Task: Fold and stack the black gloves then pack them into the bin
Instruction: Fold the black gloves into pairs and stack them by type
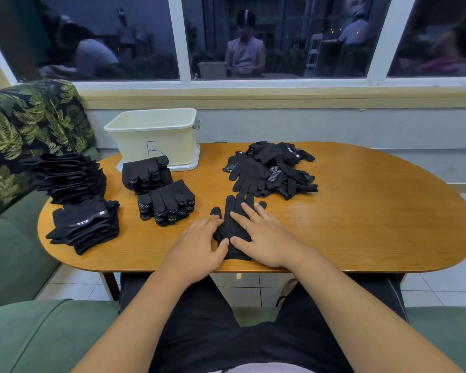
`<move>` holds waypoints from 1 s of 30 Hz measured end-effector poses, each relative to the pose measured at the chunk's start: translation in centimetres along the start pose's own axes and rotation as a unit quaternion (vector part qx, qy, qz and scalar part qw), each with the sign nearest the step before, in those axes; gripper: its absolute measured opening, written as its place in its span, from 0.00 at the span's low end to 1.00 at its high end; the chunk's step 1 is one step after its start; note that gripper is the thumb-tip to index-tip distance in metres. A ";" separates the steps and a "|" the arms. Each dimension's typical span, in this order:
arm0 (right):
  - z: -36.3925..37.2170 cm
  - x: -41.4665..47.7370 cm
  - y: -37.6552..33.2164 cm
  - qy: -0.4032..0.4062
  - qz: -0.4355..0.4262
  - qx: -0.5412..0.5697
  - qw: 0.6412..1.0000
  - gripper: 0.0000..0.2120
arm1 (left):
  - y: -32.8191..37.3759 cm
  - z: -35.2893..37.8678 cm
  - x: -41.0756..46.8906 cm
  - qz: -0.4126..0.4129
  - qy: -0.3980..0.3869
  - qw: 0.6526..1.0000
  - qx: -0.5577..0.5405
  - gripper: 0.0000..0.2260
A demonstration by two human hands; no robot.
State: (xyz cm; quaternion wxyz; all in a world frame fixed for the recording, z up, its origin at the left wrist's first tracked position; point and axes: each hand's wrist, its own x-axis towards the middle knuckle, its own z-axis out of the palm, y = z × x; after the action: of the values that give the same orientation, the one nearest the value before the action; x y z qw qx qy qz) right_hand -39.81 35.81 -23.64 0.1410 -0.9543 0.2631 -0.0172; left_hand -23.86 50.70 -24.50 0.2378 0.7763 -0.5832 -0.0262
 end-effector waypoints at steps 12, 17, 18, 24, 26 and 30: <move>-1.0 -2.5 2.4 0.196 -0.056 0.100 0.974 0.11 | -0.4 -1.2 -1.1 0.011 0.012 0.992 -0.125 0.11; -0.9 -4.7 2.3 0.140 -0.113 0.119 0.977 0.08 | -0.3 -1.6 -1.5 0.056 -0.054 0.987 -0.142 0.20; -0.9 -4.8 2.2 0.130 -0.117 0.115 0.978 0.11 | -0.2 -1.7 -1.6 0.057 -0.055 0.987 -0.143 0.20; -0.6 -4.8 2.2 0.151 -0.130 0.100 0.975 0.09 | -0.2 -1.8 -1.7 0.083 -0.044 0.986 -0.137 0.09; -0.4 -5.0 2.1 0.172 -0.138 0.074 0.973 0.07 | -0.2 -1.8 -1.7 0.090 -0.039 0.988 -0.122 0.05; -0.3 -5.0 1.9 0.188 -0.161 0.040 0.968 0.09 | -0.1 -1.9 -1.8 0.094 -0.027 0.986 -0.137 0.05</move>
State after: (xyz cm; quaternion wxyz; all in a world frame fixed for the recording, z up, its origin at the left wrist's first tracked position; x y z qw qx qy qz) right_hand -45.09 36.73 -23.65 0.1225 -0.9573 0.1271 -0.2289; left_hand -23.77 52.97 -23.31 0.3279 0.6773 -0.6503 -0.1044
